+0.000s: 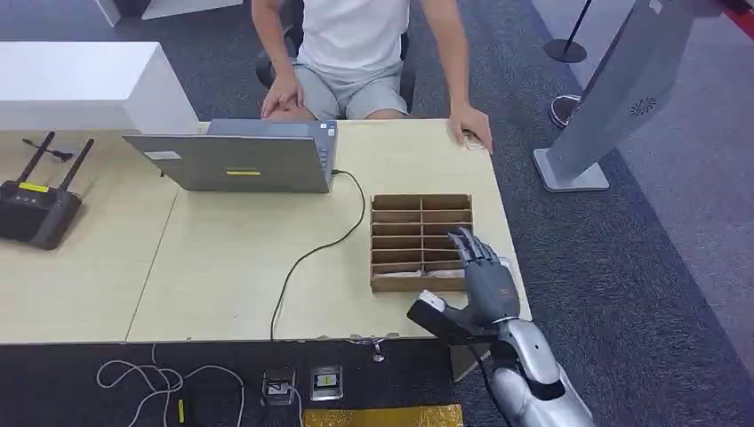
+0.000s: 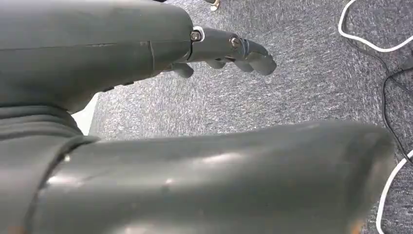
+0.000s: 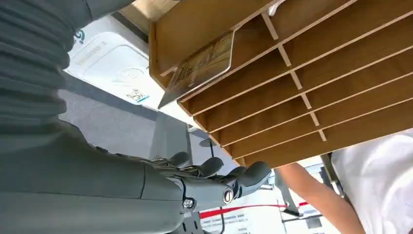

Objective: Pass the card to the sensor for recognition and then transmit it.

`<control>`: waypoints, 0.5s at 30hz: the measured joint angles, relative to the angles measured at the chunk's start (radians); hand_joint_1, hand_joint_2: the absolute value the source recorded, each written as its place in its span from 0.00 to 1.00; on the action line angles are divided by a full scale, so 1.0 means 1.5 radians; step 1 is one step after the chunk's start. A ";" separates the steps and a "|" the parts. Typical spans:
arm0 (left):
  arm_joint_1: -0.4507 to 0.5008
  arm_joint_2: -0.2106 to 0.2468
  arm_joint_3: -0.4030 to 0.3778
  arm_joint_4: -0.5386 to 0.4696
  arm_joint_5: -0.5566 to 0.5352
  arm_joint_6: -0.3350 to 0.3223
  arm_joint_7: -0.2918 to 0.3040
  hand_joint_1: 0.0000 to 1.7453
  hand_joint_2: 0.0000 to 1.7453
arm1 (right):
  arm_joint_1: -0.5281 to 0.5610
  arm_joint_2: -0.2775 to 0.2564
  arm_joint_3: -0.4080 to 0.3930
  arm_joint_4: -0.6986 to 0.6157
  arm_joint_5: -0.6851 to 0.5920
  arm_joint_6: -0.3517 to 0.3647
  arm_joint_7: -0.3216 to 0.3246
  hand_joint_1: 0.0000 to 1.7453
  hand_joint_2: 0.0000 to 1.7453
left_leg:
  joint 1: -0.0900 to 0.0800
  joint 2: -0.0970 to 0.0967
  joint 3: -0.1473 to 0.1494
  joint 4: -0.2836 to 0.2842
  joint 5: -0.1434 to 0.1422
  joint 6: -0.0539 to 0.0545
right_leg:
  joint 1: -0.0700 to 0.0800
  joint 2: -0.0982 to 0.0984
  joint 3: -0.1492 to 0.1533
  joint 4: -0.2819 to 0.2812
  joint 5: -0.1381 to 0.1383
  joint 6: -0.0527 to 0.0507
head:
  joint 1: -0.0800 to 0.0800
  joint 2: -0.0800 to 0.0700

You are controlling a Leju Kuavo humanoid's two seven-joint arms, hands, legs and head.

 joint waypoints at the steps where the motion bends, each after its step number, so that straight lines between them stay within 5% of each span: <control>1: 0.000 0.000 0.000 0.000 0.000 0.000 0.000 0.00 0.00 | -0.001 0.000 -0.002 0.002 -0.001 0.000 0.000 0.00 1.00 | 0.000 0.000 0.000 0.000 0.000 0.000 | 0.000 0.000 0.000 0.000 0.000 0.000 | 0.000 0.000; 15: 0.000 -0.002 0.000 0.000 -0.010 0.000 0.000 0.00 0.00 | -0.002 -0.001 -0.016 0.012 -0.008 0.004 0.001 0.00 1.00 | 0.000 0.000 0.000 0.000 0.000 0.000 | 0.000 0.000 0.000 0.000 0.000 0.000 | 0.000 0.000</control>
